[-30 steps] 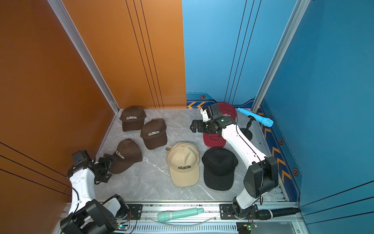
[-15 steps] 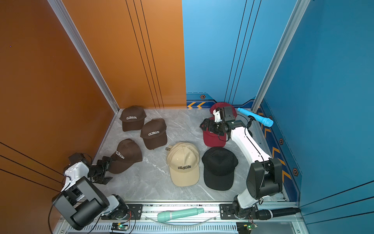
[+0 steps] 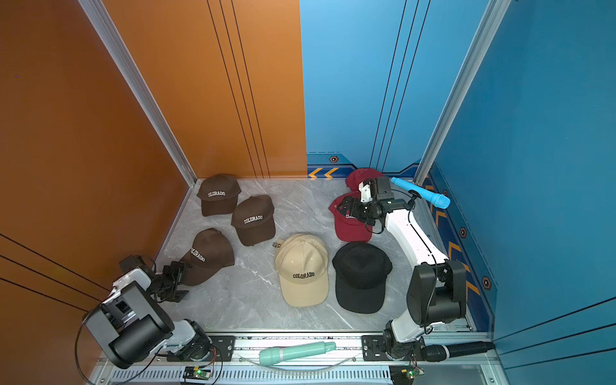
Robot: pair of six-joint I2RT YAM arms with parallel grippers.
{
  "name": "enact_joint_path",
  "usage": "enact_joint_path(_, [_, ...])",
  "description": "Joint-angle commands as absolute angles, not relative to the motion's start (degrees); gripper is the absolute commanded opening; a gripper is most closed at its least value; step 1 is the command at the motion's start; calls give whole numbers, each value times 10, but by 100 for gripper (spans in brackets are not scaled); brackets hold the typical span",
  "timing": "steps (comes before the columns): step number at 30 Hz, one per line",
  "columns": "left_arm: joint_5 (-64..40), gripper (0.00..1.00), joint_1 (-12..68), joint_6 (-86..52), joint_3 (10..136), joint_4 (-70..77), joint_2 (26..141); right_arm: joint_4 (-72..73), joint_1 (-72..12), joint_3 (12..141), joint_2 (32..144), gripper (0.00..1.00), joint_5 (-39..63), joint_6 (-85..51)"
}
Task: Stack the baseball caps by color
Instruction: Pick up the baseball cap from the center of the board.
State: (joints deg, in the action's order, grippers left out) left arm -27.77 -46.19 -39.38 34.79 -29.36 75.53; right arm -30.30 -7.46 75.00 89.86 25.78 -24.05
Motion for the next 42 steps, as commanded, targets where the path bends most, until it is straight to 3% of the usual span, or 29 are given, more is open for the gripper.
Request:
enact_joint_path(1, [-287,81,-464,-421,317,-223,761,-296,-69,749,886,100,268,-241])
enact_joint_path(7, [-310,58,-454,-450,290,-168,753,-304,-68,749,880,100,268,-236])
enact_joint_path(14, [-340,50,-442,-490,250,-76,741,-320,-68,760,874,100,265,-227])
enact_joint_path(20, [-351,30,-432,-511,230,-33,712,-323,-68,765,860,100,266,-227])
enact_joint_path(28, [-354,17,-420,-524,222,-13,671,-333,-74,784,843,100,263,-226])
enact_joint_path(32, [-356,0,-414,-527,222,-5,657,-342,-84,799,838,100,258,-223])
enact_joint_path(42, [-354,0,-390,-538,245,10,583,-372,-117,832,828,100,235,-214])
